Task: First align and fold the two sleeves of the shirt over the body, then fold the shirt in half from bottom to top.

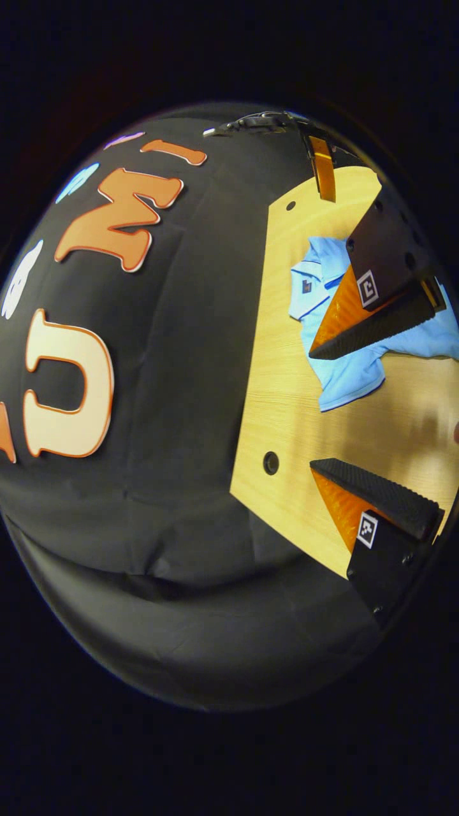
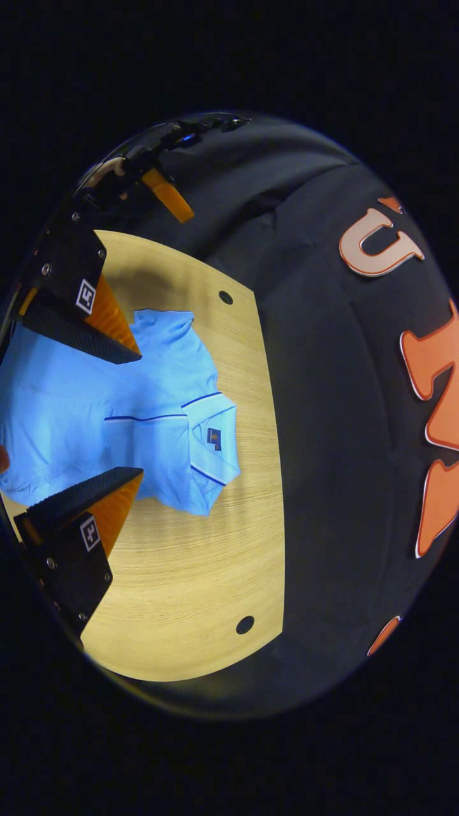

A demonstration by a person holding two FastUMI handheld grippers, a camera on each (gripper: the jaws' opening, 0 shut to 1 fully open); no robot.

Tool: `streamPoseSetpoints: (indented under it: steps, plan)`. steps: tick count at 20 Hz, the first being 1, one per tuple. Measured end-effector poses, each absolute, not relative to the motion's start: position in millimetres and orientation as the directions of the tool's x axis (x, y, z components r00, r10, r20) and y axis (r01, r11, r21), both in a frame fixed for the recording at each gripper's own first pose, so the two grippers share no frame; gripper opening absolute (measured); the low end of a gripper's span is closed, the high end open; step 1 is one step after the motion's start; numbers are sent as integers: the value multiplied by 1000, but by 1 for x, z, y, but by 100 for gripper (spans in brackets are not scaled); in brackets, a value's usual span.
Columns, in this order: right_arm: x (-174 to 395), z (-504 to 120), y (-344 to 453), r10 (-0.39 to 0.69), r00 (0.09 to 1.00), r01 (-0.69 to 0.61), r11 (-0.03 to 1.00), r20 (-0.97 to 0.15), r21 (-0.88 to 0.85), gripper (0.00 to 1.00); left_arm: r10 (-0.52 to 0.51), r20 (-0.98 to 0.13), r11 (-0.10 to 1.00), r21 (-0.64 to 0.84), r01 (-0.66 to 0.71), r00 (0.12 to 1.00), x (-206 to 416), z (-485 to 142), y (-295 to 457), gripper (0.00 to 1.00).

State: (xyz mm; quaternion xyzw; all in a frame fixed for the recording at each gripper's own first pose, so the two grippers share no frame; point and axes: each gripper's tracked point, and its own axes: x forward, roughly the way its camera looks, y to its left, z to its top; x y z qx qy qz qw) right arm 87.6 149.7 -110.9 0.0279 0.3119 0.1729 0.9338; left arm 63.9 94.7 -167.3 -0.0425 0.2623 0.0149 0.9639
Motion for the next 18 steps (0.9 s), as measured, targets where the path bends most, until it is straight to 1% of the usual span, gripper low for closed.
streamPoseSetpoints:
  steps: [3,4,5,9,12,13,15,18]
  plan:
    - [83,-119,122,333,738,-257,943,-586,212,98,-17,-596,996,-76,-36,802,86,-182,86,100]
    - [83,-120,115,330,738,-248,944,-589,217,98,-28,-636,995,-90,-39,771,93,-190,83,98]
    - [81,-122,106,321,740,-237,947,-592,216,98,-42,-666,994,-105,-38,745,98,-200,79,100]
    - [76,-119,84,315,746,-216,948,-587,235,98,-69,-793,988,-140,-72,605,113,-253,66,100]
    - [72,-122,67,315,740,-195,946,-595,259,98,-58,-884,984,-130,-125,464,110,-300,66,100]
    - [71,-125,59,313,738,-188,946,-598,264,98,-63,-901,977,-144,-159,429,109,-312,66,100]
    - [69,-131,51,309,735,-174,946,-604,273,98,-53,-919,972,-137,-190,392,107,-328,69,100]
    - [66,-142,37,304,722,-141,944,-621,298,98,-24,-940,978,-92,-185,341,109,-346,70,100]
